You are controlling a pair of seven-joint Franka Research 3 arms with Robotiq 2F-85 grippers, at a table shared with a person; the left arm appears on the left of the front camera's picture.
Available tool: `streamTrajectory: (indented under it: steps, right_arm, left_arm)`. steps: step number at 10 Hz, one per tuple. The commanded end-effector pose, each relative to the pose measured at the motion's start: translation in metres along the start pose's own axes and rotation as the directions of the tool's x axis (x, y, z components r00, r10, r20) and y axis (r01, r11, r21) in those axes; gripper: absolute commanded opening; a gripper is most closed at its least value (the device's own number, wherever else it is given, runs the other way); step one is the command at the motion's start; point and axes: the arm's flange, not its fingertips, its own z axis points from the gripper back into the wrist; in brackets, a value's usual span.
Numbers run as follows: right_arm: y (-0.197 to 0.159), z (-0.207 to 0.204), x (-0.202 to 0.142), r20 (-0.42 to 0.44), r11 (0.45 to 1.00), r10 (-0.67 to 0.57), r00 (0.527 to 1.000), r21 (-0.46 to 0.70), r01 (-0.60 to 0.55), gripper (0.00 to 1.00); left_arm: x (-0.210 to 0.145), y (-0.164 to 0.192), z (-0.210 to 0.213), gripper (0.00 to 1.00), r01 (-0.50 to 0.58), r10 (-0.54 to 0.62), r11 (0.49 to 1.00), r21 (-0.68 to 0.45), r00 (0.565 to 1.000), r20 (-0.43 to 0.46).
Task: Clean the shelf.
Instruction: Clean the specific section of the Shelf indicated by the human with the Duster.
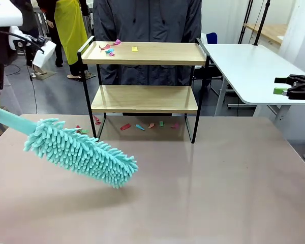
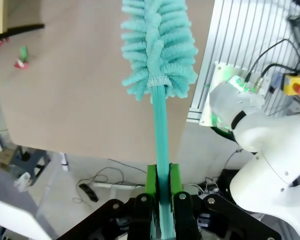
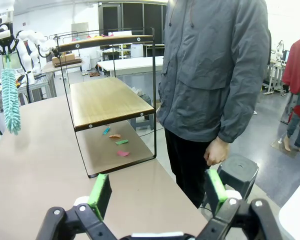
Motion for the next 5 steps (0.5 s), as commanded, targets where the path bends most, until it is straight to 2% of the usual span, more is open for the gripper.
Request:
streamTrajectory:
  steps: [1, 5]
  right_arm:
    - [0.0000, -0.0021, 0.0032, 0.003, 1.000, 0.006, 1.000, 0.002, -0.006, 1.00]
    - [0.0000, -0.0021, 0.0032, 0.003, 1.000, 0.006, 1.000, 0.002, -0.006, 1.00]
  left_arm:
    - [-0.0085, -0.0057, -0.0035, 0.13, 0.000, 0.001, 1.000, -0.015, 0.999, 0.037]
    - [-0.0085, -0.0057, -0.0035, 0.13, 0.000, 0.001, 1.000, -0.015, 0.999, 0.037]
